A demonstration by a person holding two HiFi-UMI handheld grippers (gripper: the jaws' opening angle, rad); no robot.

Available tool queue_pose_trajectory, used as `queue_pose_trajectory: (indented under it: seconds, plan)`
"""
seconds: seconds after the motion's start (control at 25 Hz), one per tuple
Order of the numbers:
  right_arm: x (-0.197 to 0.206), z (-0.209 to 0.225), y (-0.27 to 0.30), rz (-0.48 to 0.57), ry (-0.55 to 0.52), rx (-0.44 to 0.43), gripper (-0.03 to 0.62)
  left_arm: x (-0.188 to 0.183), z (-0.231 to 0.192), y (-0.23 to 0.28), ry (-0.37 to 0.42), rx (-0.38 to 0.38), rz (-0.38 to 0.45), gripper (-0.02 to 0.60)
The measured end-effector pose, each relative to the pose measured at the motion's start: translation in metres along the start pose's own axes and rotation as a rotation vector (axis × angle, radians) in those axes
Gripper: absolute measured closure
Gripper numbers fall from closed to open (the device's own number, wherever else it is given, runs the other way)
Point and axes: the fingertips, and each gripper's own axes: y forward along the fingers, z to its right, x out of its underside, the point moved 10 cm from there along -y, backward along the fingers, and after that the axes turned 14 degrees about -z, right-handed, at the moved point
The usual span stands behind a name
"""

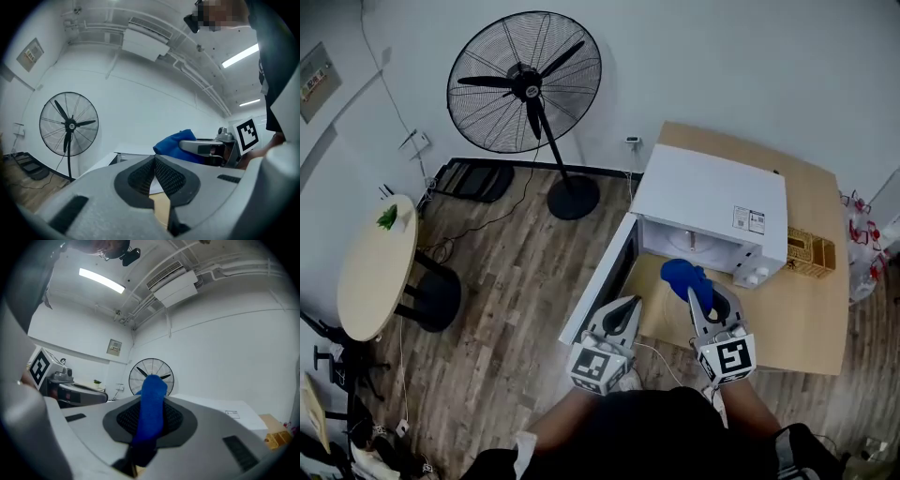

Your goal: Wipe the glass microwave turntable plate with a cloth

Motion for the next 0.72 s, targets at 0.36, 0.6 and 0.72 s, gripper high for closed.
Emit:
queue_pose_trajectory:
  seconds: [0.36, 0.6, 0.72]
  plan:
    - [0.005, 0.025, 0.009, -0.042, 0.025, 0.072, 0.536, 0.002, -0.002, 0.034, -0.015, 0.063, -0.029, 0.58]
    - [0.024, 0.043, 0.019, -0.091, 0.03, 0.034, 0.536, 0.007, 0.001, 0.053, -0.028, 0.039, -0.053, 0.58]
    - [0.035, 0.048, 0.028, -0.123, 0.04, 0.0, 0.536, 0.01, 0.0, 0.059, -0.039, 0.017, -0.07, 0.58]
